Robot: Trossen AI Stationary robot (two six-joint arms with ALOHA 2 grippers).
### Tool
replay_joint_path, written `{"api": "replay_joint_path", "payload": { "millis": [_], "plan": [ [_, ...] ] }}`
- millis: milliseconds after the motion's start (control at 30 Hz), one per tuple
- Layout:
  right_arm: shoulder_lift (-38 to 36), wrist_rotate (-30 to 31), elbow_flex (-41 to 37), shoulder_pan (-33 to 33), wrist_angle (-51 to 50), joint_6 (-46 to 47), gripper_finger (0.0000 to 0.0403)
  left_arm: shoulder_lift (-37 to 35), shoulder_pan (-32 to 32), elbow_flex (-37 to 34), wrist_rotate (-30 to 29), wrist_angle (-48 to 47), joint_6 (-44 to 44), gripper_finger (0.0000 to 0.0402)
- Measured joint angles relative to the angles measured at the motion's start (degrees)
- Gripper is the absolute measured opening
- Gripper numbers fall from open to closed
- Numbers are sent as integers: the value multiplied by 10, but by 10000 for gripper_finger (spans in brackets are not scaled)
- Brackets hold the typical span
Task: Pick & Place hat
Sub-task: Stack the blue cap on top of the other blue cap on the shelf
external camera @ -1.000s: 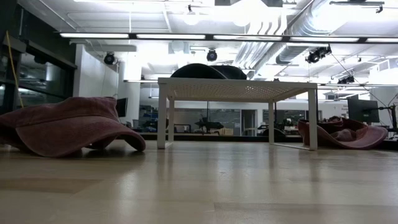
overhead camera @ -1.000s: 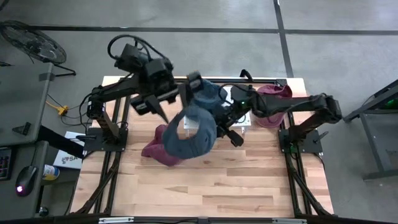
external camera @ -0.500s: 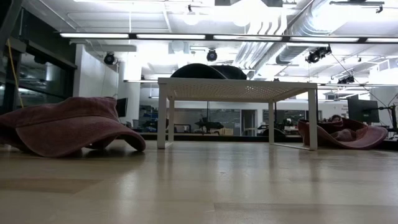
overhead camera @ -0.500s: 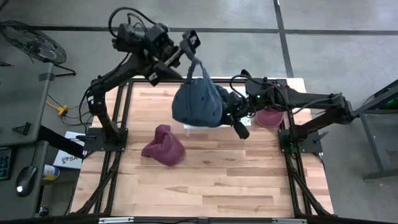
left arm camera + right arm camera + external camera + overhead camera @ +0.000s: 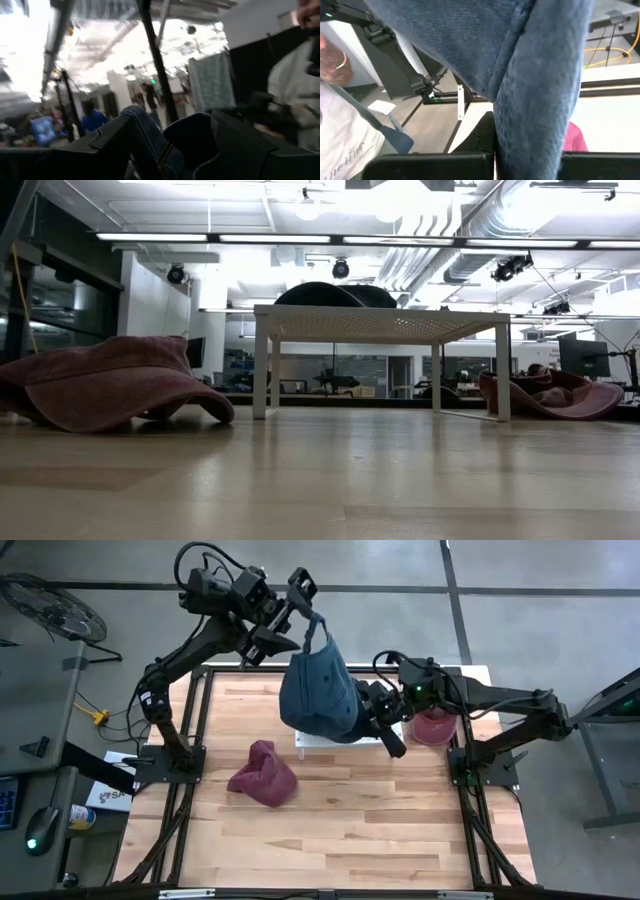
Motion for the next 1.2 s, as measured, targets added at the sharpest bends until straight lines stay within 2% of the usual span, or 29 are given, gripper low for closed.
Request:
{"api": "replay_joint_path", "payload": {
  "millis": [67,200,467,633,867,1100,1200],
  "plan": [
    [-5,7,-1,0,-1,0,4,-1,0,1,23,-11,0,257],
    [-16,11,-2,0,4,6,4,-1,2,2,26,-50,11,257],
    [-30,7,-2,5,-11,27,4,-2,5,3,63,-60,1,257],
    [-33,4,-3,7,10,31,4,-4,5,4,112,-142,14,257],
    [-43,10,-2,27,22,31,4,-1,37,3,74,-320,141,257],
    [-57,52,-2,41,23,16,4,-1,89,3,32,-334,171,257],
    [-65,95,-2,43,24,2,4,-1,112,3,47,-336,148,257]
  ]
}}
